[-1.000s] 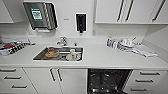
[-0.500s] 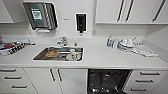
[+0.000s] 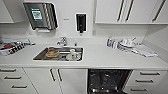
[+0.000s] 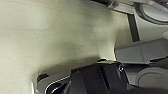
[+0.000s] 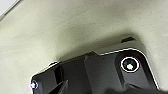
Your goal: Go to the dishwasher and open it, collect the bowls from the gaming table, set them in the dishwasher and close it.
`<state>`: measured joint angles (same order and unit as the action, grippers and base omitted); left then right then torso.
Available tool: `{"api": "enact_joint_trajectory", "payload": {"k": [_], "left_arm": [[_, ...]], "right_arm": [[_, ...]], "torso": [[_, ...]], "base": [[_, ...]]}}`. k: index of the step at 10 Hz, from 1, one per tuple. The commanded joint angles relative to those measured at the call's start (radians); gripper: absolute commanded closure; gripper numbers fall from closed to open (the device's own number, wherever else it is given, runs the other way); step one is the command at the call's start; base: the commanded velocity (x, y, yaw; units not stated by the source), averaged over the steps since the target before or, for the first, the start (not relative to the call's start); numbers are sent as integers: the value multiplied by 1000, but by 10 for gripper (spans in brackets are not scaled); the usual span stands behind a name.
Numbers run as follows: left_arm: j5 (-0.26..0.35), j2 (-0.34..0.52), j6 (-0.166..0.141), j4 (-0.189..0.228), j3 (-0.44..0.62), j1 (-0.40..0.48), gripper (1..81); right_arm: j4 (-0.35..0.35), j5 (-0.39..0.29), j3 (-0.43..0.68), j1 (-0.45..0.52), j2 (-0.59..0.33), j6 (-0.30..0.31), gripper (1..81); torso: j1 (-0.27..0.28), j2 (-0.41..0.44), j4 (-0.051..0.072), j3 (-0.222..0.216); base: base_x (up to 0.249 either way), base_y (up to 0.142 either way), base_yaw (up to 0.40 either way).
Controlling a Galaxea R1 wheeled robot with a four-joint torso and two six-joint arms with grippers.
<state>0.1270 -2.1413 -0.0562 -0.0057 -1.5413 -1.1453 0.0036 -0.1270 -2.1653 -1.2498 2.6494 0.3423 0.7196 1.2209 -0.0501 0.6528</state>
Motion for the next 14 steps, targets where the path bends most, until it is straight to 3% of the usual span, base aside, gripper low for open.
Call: {"api": "enact_joint_trajectory", "payload": {"k": [1,3,6,10,11,14], "left_arm": [[-197,-213,6,59,-278,-199,10],[-236,-314,6,76,-431,-279,10],[-242,-450,4,67,-623,-336,10],[-241,-543,4,67,-732,-370,10],[-239,-554,2,67,-741,-370,10],[-239,-602,4,75,-803,-377,10]], "right_arm": [[-7,-34,-118,-18,78,-126,10],[-7,-8,-212,-75,141,-183,10],[-25,-3,-260,-116,184,-187,10],[-62,15,-287,-168,238,-187,10],[-62,15,-301,-173,250,-187,10],[-67,15,-333,-179,281,-187,10]], "torso": [[0,0,0,0],[0,0,0,0],[0,0,0,0],[0,1,0,-1],[-64,-99,0,-1],[-80,-121,0,-2]], "base": [[0,0,0],[0,0,0],[0,0,0],[0,0,0],[0,0,0],[0,0,0]]}}
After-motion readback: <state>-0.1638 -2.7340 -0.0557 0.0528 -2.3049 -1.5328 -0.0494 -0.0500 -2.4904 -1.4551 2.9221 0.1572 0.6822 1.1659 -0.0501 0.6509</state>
